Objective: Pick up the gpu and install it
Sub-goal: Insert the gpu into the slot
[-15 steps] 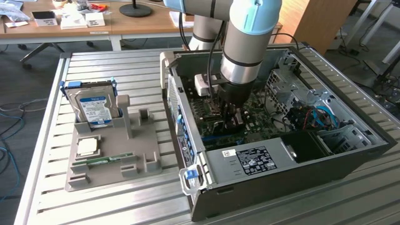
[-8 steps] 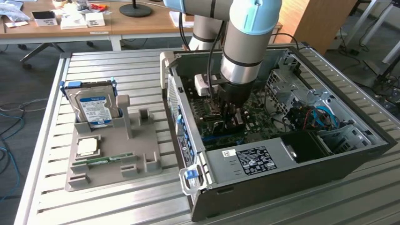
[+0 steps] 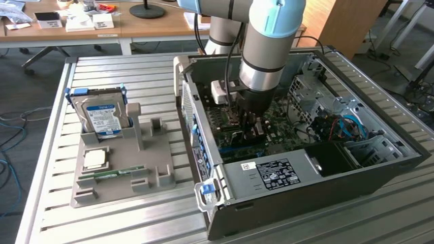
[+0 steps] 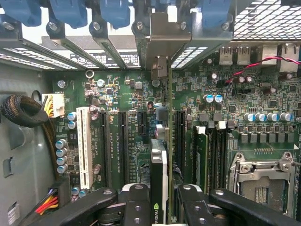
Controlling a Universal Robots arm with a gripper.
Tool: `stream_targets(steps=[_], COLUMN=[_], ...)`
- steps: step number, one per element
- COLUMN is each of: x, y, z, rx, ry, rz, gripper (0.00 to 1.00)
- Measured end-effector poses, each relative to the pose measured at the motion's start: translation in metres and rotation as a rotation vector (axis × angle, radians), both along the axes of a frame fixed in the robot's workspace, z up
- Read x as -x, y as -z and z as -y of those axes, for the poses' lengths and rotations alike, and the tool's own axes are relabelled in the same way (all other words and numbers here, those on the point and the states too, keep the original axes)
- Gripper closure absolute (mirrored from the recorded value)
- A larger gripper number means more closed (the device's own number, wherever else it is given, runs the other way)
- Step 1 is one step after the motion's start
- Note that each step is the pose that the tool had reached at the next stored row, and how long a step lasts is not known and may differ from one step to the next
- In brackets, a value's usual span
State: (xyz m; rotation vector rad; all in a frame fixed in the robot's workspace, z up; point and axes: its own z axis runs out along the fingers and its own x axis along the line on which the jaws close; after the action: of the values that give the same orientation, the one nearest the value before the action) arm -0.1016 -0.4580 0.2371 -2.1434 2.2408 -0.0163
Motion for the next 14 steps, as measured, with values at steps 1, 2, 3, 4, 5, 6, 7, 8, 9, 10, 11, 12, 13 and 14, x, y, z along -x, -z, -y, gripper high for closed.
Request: stream_targets(steps=[1, 2, 3, 4, 5, 6, 7, 8, 9, 10, 11, 12, 13, 14], x=[0.0001, 0.0002, 0.0002, 0.0003, 0.0003, 0.0003, 0.0003, 0.0003, 0.0003, 0.0003, 0.0003, 0.0005, 0.0005, 0.0005], y=[0.0001, 0.0004, 0.0004, 0.0005, 0.0005, 0.0005, 0.0005, 0.0005, 0.0005, 0.0005, 0.0006, 0.0011, 0.0013, 0.0012], z=[0.0, 0.0, 0.0, 0.0, 0.0, 0.0, 0.0, 0.0, 0.0, 0.0, 0.0, -0.0003, -0.0003, -0.0003], rx=[0.0002, 0.0, 0.0001, 0.0001, 0.0001, 0.0, 0.0, 0.0, 0.0, 0.0, 0.0, -0.0025, -0.0019, -0.0014], ry=[0.0, 0.0, 0.0, 0.0, 0.0, 0.0, 0.0, 0.0, 0.0, 0.0, 0.0, 0.0, 0.001, 0.001], rz=[0.0, 0.0001, 0.0, 0.0, 0.0, 0.0, 0.0, 0.0, 0.0, 0.0, 0.0, -0.0002, 0.0005, 0.0007], gripper=[0.73, 0.73, 0.73, 0.73, 0.73, 0.73, 0.73, 0.73, 0.73, 0.73, 0.73, 0.72, 0.72, 0.67])
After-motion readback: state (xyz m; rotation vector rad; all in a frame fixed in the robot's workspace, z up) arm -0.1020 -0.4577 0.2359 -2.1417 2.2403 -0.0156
